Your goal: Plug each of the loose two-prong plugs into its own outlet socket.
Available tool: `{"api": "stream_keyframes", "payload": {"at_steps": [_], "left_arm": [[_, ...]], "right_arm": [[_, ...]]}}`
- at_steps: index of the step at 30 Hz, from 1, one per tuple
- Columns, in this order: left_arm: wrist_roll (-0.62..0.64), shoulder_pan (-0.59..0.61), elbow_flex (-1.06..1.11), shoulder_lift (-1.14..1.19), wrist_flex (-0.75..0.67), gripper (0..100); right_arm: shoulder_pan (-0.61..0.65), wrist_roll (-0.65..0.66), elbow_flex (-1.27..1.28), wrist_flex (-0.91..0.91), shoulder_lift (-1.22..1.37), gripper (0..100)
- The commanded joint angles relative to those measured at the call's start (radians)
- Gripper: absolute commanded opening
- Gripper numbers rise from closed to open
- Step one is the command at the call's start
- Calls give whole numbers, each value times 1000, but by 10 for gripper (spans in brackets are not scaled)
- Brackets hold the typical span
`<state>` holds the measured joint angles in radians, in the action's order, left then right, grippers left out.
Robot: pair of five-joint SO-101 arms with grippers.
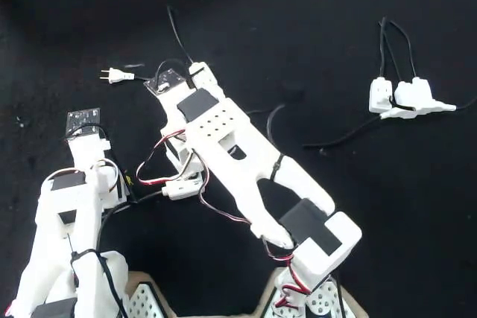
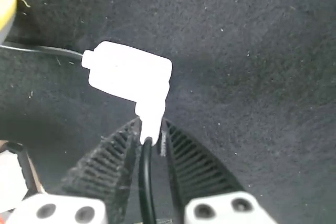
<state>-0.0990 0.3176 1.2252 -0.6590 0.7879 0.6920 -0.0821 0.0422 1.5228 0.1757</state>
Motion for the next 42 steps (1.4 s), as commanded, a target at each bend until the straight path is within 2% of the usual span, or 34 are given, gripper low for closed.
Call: {"api": "stream_keyframes", "payload": {"at_steps": [1, 9, 33, 42], "left_arm": [[2, 12, -8, -34, -17, 191], [2, 12, -10, -34, -17, 191], [2, 12, -10, -34, -17, 191], [2, 13, -10, -34, -17, 191]], "right_arm": [[-5, 9, -33, 3, -62, 10], [-12, 3, -59, 54, -61, 10], [-12, 2, -73, 46, -54, 10], [-18, 2, -234, 126, 96, 10]]}}
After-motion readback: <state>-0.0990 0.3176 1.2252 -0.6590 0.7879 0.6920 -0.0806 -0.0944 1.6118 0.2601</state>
